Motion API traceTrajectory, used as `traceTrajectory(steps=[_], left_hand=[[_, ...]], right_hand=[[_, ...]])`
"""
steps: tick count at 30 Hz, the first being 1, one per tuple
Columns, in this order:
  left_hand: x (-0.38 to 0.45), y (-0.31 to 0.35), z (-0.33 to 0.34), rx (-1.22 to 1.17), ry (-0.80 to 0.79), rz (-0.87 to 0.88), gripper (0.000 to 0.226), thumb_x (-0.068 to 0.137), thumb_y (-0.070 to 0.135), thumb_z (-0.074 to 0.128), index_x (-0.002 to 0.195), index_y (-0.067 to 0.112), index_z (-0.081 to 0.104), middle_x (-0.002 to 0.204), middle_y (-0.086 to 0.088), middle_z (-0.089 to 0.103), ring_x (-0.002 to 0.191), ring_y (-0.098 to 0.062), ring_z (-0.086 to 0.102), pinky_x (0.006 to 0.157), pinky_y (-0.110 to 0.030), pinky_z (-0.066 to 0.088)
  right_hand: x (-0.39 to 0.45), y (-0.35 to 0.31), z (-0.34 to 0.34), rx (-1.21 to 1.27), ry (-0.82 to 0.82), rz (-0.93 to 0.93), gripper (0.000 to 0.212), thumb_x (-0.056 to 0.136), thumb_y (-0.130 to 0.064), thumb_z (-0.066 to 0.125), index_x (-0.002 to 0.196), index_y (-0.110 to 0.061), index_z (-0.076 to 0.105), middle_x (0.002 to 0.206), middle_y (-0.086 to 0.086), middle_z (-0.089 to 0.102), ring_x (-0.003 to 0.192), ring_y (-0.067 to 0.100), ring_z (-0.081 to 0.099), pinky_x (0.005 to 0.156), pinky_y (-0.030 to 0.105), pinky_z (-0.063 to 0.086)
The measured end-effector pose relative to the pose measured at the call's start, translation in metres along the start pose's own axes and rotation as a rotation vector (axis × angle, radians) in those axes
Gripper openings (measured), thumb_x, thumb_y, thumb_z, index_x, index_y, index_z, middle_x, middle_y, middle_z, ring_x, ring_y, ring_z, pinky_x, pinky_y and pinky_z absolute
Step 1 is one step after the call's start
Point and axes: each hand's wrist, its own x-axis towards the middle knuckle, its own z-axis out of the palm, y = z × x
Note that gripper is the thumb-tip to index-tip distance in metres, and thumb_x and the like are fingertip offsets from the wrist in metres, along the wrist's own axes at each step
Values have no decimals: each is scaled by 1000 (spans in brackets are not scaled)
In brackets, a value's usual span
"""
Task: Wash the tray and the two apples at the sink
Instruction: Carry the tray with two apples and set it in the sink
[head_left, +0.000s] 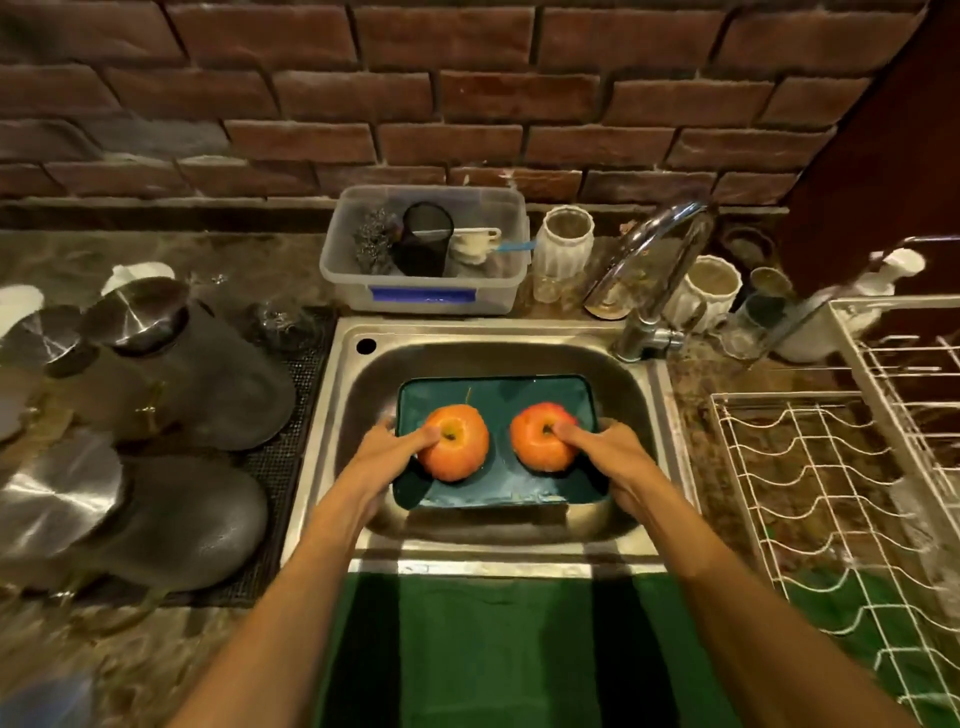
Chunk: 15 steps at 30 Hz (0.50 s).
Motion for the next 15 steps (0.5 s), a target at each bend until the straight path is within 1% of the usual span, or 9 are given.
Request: traceTrajectory(steps=[1, 3, 5, 6, 9, 11, 12, 13, 15], left_hand=[[9, -5, 1, -4, 1, -19, 115, 48, 51, 89, 146, 11, 42, 133, -10, 61, 118, -26, 61, 105, -46, 49], [29, -16, 5, -4, 17, -51, 89, 66, 38, 90, 140, 10, 47, 125, -11, 65, 112, -25, 65, 99, -44, 52], [49, -26, 9, -10, 28, -72, 63, 76, 24, 86, 130, 11, 55, 119, -12, 69, 108, -26, 67, 95, -43, 54], [58, -31, 10, -9, 27, -81, 59, 77, 21, 84, 129, 10, 57, 117, -13, 70, 108, -27, 68, 94, -43, 54], [80, -38, 12, 3, 1, -109, 56, 76, 20, 85, 127, 11, 61, 107, -9, 75, 103, -26, 70, 90, -40, 56], [91, -42, 12, 3, -29, -131, 58, 69, 25, 90, 121, 15, 65, 103, -7, 77, 103, -27, 72, 89, -40, 57], [96, -43, 12, 15, -42, -143, 67, 61, 31, 91, 121, 17, 64, 107, -8, 76, 105, -28, 71, 93, -43, 56], [101, -44, 12, 31, -56, -151, 75, 53, 39, 91, 121, 19, 64, 112, -10, 74, 107, -29, 70, 97, -46, 55], [111, -48, 12, 45, -71, -166, 74, 46, 45, 89, 113, 28, 63, 116, -10, 72, 107, -29, 70, 99, -49, 54]], right_hand=[[9, 4, 3, -1, 2, 15, 56, 65, -47, 88, 98, -21, 52, 85, -9, 60, 79, 6, 59, 74, 32, 54], [27, 14, 8, 0, -12, 44, 49, 65, -42, 90, 93, -17, 58, 90, -1, 68, 86, 15, 66, 89, 41, 56], [42, 22, 12, -9, -22, 68, 53, 67, -39, 90, 105, -12, 63, 103, 7, 71, 99, 23, 69, 95, 44, 55], [49, 26, 14, -17, -13, 79, 60, 68, -37, 90, 113, -9, 63, 106, 8, 71, 101, 24, 69, 95, 45, 55], [67, 37, 19, -33, 8, 116, 68, 67, -39, 89, 120, -9, 59, 114, 13, 69, 105, 29, 68, 96, 49, 54], [76, 44, 22, -20, -1, 146, 84, 63, -44, 90, 129, -9, 53, 122, 13, 66, 110, 31, 66, 98, 50, 53], [80, 47, 24, -7, -5, 162, 89, 61, -46, 90, 131, -9, 51, 123, 13, 65, 110, 31, 66, 98, 50, 53], [82, 50, 25, -1, -4, 168, 88, 58, -48, 90, 128, -10, 53, 121, 13, 66, 108, 31, 66, 97, 50, 54], [88, 54, 27, 18, -18, 174, 84, 54, -51, 89, 122, -16, 54, 116, 10, 68, 105, 29, 68, 96, 49, 55]])
